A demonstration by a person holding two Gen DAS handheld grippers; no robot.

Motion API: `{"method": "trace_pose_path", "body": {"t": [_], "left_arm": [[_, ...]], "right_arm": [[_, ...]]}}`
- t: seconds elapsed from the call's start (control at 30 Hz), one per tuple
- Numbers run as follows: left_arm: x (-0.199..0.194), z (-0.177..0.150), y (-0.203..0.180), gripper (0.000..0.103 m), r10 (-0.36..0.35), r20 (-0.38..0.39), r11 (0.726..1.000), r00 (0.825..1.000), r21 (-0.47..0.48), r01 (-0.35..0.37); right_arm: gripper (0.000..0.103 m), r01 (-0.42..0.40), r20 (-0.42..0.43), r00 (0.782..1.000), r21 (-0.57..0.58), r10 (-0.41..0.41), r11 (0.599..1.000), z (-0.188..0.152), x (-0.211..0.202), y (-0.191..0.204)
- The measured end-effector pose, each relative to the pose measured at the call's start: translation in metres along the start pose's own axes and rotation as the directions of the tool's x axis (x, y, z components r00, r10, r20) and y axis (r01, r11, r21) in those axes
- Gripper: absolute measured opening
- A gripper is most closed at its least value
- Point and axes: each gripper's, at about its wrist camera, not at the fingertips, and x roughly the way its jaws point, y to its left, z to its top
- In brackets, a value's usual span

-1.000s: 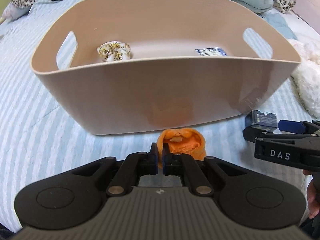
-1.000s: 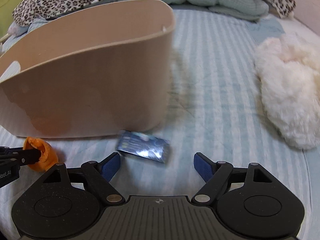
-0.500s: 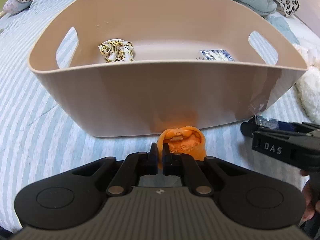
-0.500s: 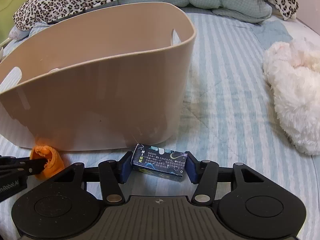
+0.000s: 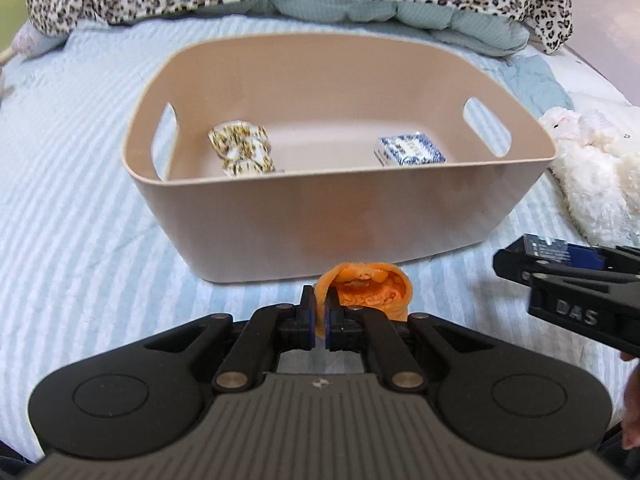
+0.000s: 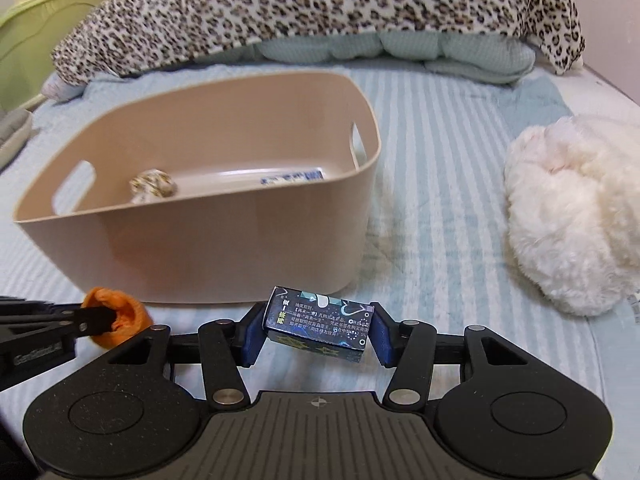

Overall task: Organize objects
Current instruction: 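Carry both items over the beige basket and open both tools to release them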

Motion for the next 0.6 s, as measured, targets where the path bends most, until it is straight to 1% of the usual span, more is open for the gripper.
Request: {"method": "trace_pose_path", "body": {"t": [0.2,0.33,0.4,0.5,0.6], "left_arm": [[-0.03,0.003,0.005,0.004,-0.002,0.069,1.0,0.998,-0.004,0.002],[-0.05,0.007,0.002,0.004,0.006,0.131,1.0,0.991,-0.002,-0.006],[-0.06,0.01,0.002,0.004,0.004,0.161,1.0,0.987,-0.004,-0.003],[-0.076,0.017,0.004,0.004,-0.013,0.202,0.999,0.979,-0.028,0.019],[-0.088,0.025,0.004,0.004,0.001,0.259,0.999,0.966,-0.034,0.008]], "right_arm": [[0.05,-0.011,0.102,0.995,-0.017,0.012,1.0,0.002,-0.043,0.0],[0.05,0.023,0.189,0.982,-0.048,-0.013,0.999,0.002,-0.07,0.002],[0.05,0.014,0.224,0.975,-0.048,-0.003,0.999,0.006,-0.082,0.004],[0.05,0.014,0.272,0.962,-0.051,0.001,0.999,0.012,-0.096,0.005],[0.05,0.008,0.308,0.951,-0.048,0.007,0.999,0.022,-0.101,0.006]]}}
